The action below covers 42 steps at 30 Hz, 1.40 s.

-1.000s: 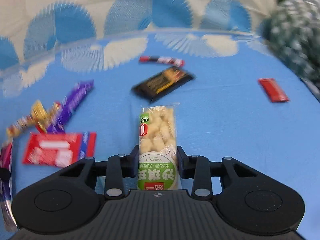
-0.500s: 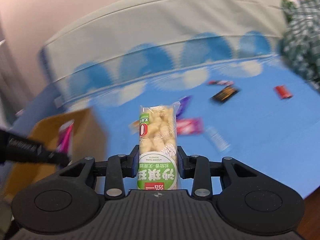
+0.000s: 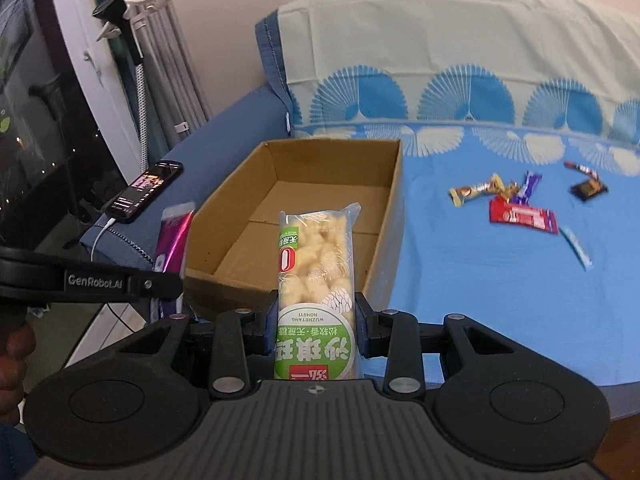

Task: Organize snacks
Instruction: 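Carry the purple tube and peanut bar over the cardboard box with both tools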

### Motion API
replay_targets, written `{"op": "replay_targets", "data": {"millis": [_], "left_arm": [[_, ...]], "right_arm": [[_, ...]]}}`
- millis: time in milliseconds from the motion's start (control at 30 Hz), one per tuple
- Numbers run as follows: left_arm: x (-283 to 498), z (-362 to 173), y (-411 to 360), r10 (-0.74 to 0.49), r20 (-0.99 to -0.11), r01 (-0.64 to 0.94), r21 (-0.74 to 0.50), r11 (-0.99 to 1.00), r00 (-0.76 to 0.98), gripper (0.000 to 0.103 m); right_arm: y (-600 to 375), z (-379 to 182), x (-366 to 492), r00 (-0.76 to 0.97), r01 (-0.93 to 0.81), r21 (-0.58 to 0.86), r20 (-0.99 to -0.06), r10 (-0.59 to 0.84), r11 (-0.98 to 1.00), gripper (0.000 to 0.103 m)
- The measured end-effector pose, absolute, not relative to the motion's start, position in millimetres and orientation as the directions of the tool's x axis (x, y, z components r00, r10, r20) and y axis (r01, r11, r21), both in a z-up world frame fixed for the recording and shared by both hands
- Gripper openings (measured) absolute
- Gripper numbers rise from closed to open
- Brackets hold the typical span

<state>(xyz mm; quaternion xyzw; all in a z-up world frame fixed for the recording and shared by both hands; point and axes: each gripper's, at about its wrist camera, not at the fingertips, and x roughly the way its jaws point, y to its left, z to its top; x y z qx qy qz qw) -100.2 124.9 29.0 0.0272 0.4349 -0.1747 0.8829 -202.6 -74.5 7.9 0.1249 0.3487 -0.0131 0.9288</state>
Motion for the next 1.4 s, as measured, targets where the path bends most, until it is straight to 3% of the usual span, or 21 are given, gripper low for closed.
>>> {"op": "replay_targets", "data": {"millis": [433, 1400], "left_arm": [[-107.0, 38.5, 142.1, -0.348, -0.732, 0.351, -0.158, 0.923, 0.585, 0.017], [-67.0, 31.3, 141.6, -0.326, -0.743, 0.313, -0.163, 0.936, 0.585, 0.017]], "right_arm": [[-52.9, 16.9, -205.9, 0.752, 0.117, 0.138, -0.659, 0.003, 0.984, 0.038], [-55.1, 4.3, -171.5, 0.718, 0.109, 0.115, -0.696, 0.001, 0.987, 0.038]]}}
